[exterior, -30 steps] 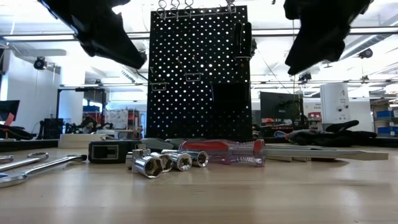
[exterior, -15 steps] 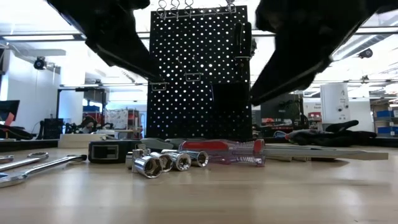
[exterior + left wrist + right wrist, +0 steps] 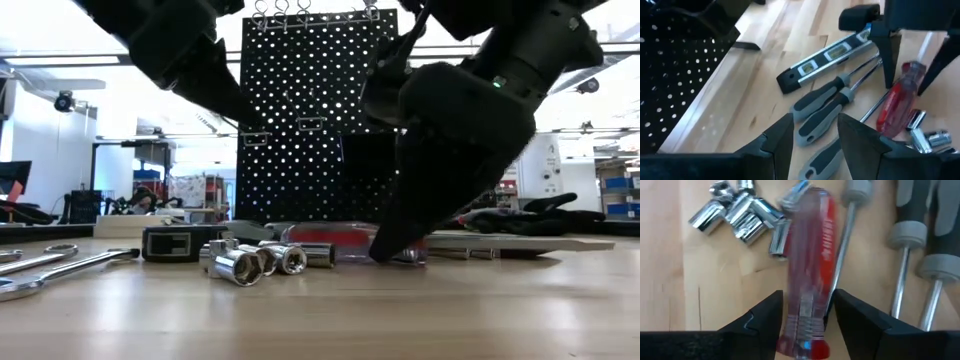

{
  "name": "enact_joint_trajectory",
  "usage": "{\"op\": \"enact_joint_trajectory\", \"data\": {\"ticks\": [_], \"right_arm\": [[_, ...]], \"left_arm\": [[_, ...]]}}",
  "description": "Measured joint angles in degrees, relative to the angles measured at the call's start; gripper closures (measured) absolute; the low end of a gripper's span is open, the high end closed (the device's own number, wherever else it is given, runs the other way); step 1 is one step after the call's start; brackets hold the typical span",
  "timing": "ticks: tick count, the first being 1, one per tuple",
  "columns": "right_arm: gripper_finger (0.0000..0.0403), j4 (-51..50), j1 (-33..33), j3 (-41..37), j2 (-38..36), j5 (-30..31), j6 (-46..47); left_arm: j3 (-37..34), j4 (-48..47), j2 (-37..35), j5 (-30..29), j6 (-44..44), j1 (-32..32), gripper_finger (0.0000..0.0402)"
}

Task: Hang tools onto peg board
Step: Hang the red screwdriver on the peg board

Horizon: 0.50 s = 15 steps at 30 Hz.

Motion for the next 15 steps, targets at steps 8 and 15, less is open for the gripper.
{"op": "enact_joint_trajectory", "data": {"ticks": [8, 15], "right_arm": [[0.0310, -3.42, -0.38, 0.08, -0.83, 1.77, 4.88], [0.0310, -3.72, 1.68, -0.90, -6.14, 10.50, 6.40]], "left_arm": [[0.00, 0.28, -0.09, 3.87, -2.20, 0.02, 0.0258], [-0.02, 4.92, -1.29, 4.35, -2.56, -0.14, 0.0258]]}}
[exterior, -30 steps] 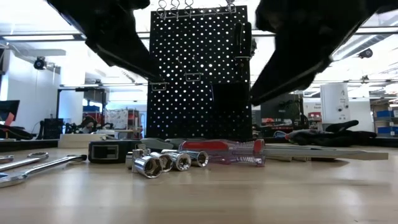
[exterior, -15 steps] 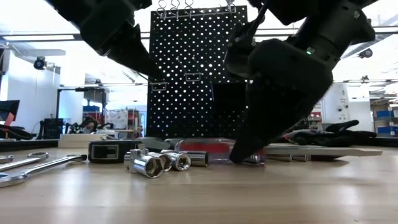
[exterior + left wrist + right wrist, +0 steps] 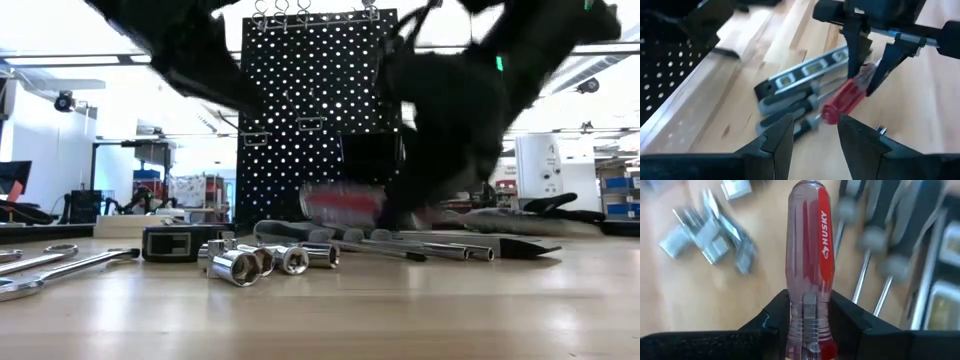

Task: Hang tools onto peg board
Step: Hang the red screwdriver on the peg board

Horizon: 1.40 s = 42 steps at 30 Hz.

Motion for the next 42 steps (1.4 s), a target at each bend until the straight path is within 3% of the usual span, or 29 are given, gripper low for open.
{"op": "enact_joint_trajectory", "data": {"ticks": [6, 18, 22, 26, 31, 42], "right_arm": [[0.0310, 6.60, 1.73, -1.05, -6.02, 4.11, -3.46], [0.0310, 9.05, 6.69, -5.11, -13.25, 24.62, -6.02], [0.0310, 15.78, 7.91, -5.81, -13.63, 31.03, -11.40], [0.0310, 26.96, 8.52, -6.05, -12.49, 37.34, -22.46], [0.0310, 37.49, 8.79, -6.07, -12.17, 37.51, -33.54], [0.0310, 53.86, 7.37, -6.09, -12.14, 37.21, -53.92]], "left_arm": [[0.00, 8.29, -0.05, 4.91, 3.50, 1.82, 0.0258], [-0.22, 13.28, -5.75, 7.31, 7.08, 1.74, 0.0255], [-1.56, 23.28, -6.50, 7.91, 13.37, 2.03, 0.0240], [-2.78, 36.44, -6.25, 15.42, 18.31, 2.96, 0.0215], [-3.08, 41.10, -5.99, 16.59, 19.43, 3.32, 0.0178], [-3.08, 44.95, -5.97, 8.24, 19.51, 3.61, 0.0122]]}}
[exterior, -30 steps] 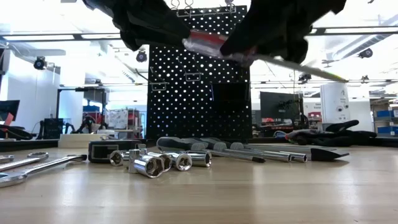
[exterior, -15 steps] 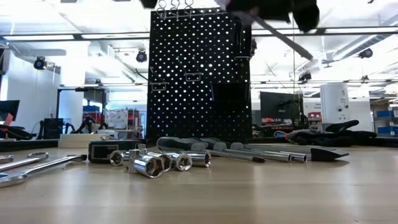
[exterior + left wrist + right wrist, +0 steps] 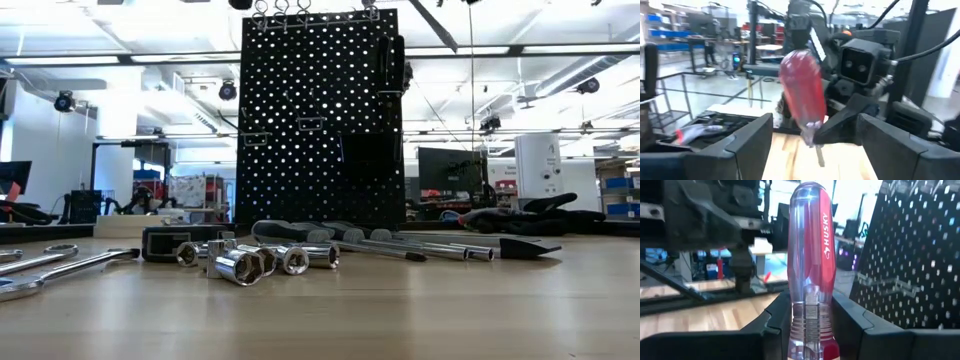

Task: Hang tools onto peg board
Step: Hang the red screwdriver on the peg board

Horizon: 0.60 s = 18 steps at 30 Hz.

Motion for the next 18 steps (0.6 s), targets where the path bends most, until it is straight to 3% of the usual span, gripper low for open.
{"op": "enact_joint_trajectory", "data": {"ticks": [6, 18], "right_arm": [[0.0310, 4.25, -0.71, 0.00, 0.00, -4.60, -4.64], [0.0310, 7.97, -2.44, -0.20, 0.02, -8.86, -6.35]], "left_arm": [[0.00, 5.15, 0.00, -2.58, 3.00, 0.13, 0.0120], [2.81, 5.68, 0.01, 0.89, 4.87, 0.73, 0.0131]]}}
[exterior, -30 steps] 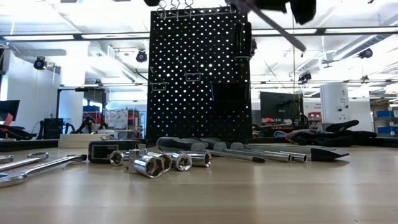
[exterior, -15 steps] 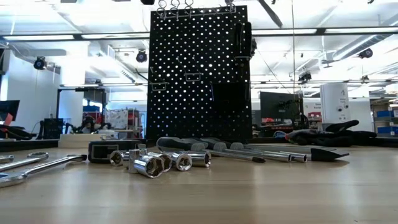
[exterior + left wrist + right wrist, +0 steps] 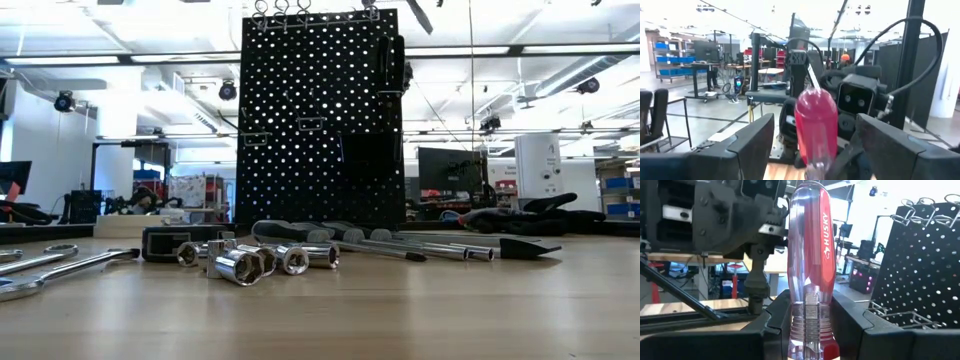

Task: Hang tools onto peg board
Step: Hang the red screwdriver on the peg board

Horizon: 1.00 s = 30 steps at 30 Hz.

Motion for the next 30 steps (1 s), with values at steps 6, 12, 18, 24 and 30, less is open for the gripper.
{"op": "enact_joint_trajectory", "data": {"ticks": [6, 12, 18, 24, 30], "right_arm": [[0.0310, 2.21, -1.43, 0.00, 0.00, -1.56, -1.05], [0.0310, 4.01, -2.35, 0.00, 0.00, -2.66, -1.23], [0.0310, 4.50, -2.45, 0.00, 0.00, -3.36, -1.39], [0.0310, 4.50, -2.45, 0.00, 0.00, -3.34, -1.77], [0.0310, 4.76, -2.43, 0.00, 0.02, -3.74, -1.65]], "left_arm": [[1.75, -0.34, -0.01, 0.69, 0.02, 0.68, 0.0172], [3.10, -0.65, 1.80, 0.94, -0.07, 1.58, 0.0201], [5.48, -0.72, 4.19, 0.84, 0.01, 2.43, 0.0211], [6.39, -2.61, 4.21, 0.67, -0.37, 2.61, 0.0275], [6.32, -2.69, 3.99, 0.59, -0.46, 2.60, 0.0286]]}}
